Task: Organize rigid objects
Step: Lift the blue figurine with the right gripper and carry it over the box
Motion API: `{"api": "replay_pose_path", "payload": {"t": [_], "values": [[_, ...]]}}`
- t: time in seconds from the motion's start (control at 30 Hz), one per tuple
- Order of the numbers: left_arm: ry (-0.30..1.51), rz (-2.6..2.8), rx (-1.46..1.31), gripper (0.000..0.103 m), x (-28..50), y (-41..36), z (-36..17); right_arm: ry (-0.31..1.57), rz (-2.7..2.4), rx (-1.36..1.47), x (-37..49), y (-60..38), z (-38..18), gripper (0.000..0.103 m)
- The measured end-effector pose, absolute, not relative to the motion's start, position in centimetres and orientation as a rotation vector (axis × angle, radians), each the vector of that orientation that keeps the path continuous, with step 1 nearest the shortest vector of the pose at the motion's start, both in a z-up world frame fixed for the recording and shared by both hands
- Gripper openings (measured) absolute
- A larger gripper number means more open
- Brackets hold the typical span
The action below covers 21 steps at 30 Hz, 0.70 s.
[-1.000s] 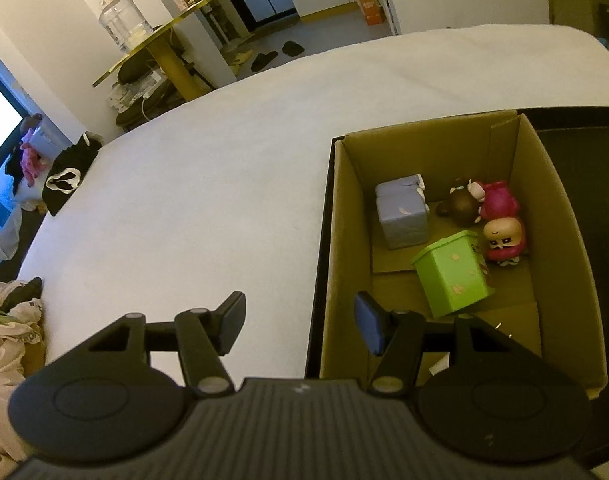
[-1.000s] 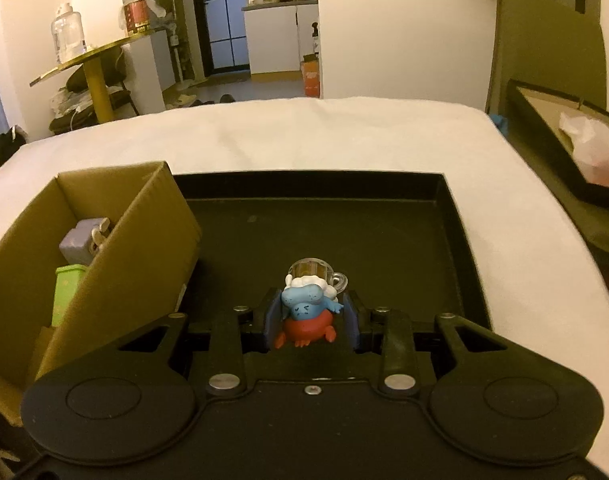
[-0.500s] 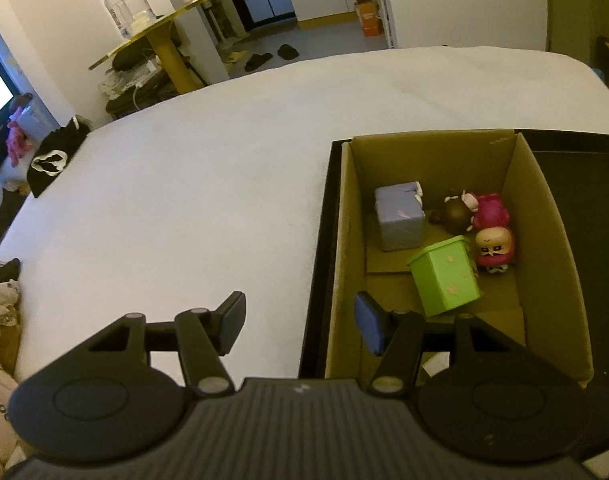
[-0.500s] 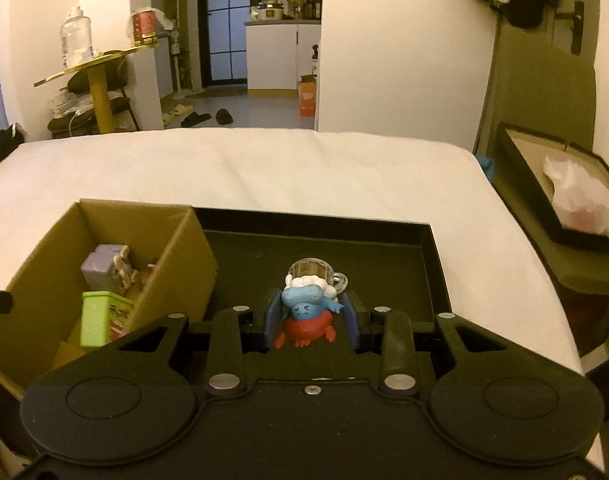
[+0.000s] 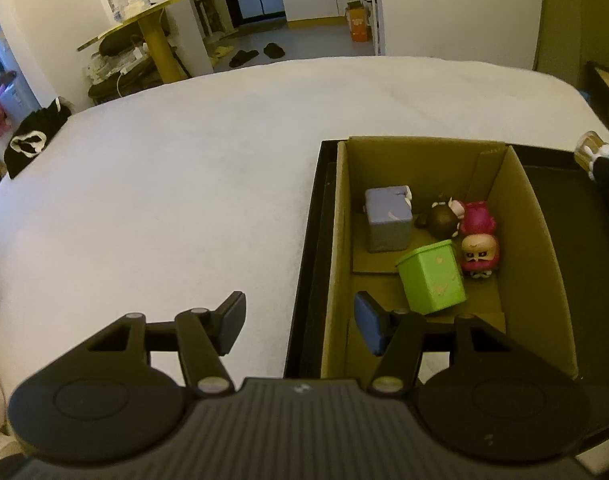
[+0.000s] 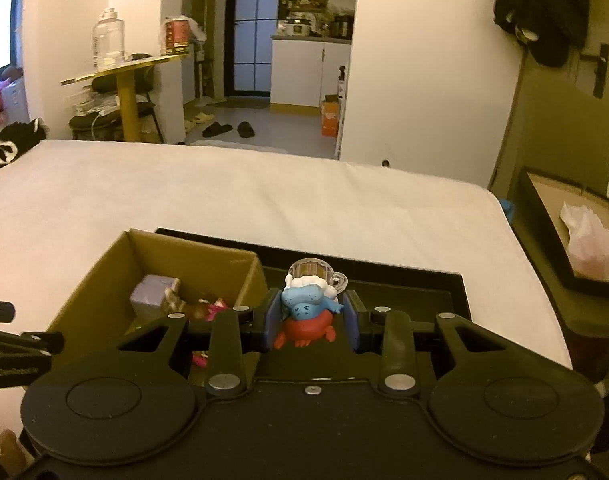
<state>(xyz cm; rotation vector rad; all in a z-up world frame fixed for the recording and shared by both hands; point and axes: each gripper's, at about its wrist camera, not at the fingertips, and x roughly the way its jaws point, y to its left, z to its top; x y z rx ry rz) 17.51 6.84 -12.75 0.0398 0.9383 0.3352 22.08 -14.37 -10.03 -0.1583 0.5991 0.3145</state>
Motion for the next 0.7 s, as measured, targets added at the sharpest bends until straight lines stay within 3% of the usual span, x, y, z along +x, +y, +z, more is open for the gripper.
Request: {"api": "replay_pose_path", "payload": {"t": [0.53, 0.7], "values": [[0.900, 0.246, -0.083, 0.054, 17.1, 8.4, -12.6, 0.553, 0.464, -0.264, 21.2, -9.2, -8.3, 0.033], [0.921, 0.220, -0.117, 0.039, 17.3, 8.9, -13.0, 0.577, 0.516, -0.291, 21.3, -7.3, -9.0, 0.033]]}}
